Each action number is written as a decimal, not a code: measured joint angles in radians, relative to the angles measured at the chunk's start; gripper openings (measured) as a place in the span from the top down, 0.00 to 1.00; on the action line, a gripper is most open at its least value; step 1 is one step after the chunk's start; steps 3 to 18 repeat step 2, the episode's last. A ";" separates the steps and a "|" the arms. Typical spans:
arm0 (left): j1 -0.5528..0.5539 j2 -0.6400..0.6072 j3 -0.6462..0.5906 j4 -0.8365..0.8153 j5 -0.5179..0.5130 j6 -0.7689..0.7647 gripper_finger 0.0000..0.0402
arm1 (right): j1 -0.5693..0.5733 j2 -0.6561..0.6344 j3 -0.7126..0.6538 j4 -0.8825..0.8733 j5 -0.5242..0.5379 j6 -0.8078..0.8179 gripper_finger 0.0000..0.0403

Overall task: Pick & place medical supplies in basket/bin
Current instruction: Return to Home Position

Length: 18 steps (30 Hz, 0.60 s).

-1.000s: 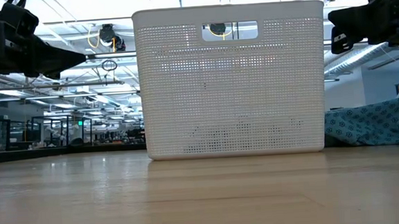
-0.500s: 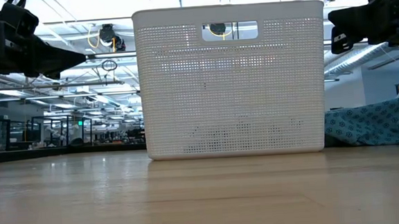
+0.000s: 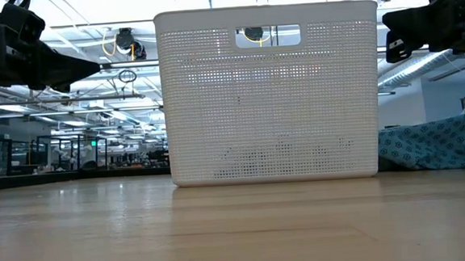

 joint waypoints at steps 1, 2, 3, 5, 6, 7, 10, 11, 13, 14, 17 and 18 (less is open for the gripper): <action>0.000 0.000 0.000 0.000 0.000 0.000 0.91 | 0.000 0.000 0.000 0.000 0.000 0.000 1.00; 0.000 0.000 0.000 0.000 0.000 0.000 0.91 | 0.000 0.000 0.000 0.000 0.000 0.000 1.00; 0.000 0.000 0.000 0.000 0.000 0.000 0.91 | 0.000 0.000 0.000 0.000 0.000 0.000 1.00; 0.000 0.000 0.000 0.000 0.000 0.000 0.91 | 0.000 0.000 0.000 0.000 0.000 0.000 1.00; 0.000 0.000 0.000 0.000 0.000 0.000 0.91 | 0.000 0.000 0.000 0.000 0.000 0.000 1.00; 0.000 0.000 0.000 0.000 0.000 0.000 0.91 | 0.000 0.000 0.000 0.000 0.000 0.000 1.00; 0.000 0.000 0.000 0.000 0.000 0.000 0.91 | 0.000 0.000 0.000 0.000 0.000 0.000 1.00; 0.000 0.000 0.000 0.000 0.000 0.000 0.91 | 0.000 0.000 0.000 0.000 0.000 0.000 1.00; 0.000 0.000 0.000 0.000 0.000 0.000 0.91 | 0.000 0.000 0.000 0.000 0.000 0.000 1.00; 0.000 0.000 0.000 0.000 0.000 0.000 0.91 | 0.000 0.000 0.000 0.000 0.000 0.000 1.00; 0.000 0.000 0.000 0.000 0.000 0.000 0.91 | 0.000 0.000 0.000 0.000 0.000 0.000 1.00; 0.000 0.000 0.000 0.000 0.000 0.000 0.91 | 0.000 0.000 0.000 0.000 0.000 0.000 1.00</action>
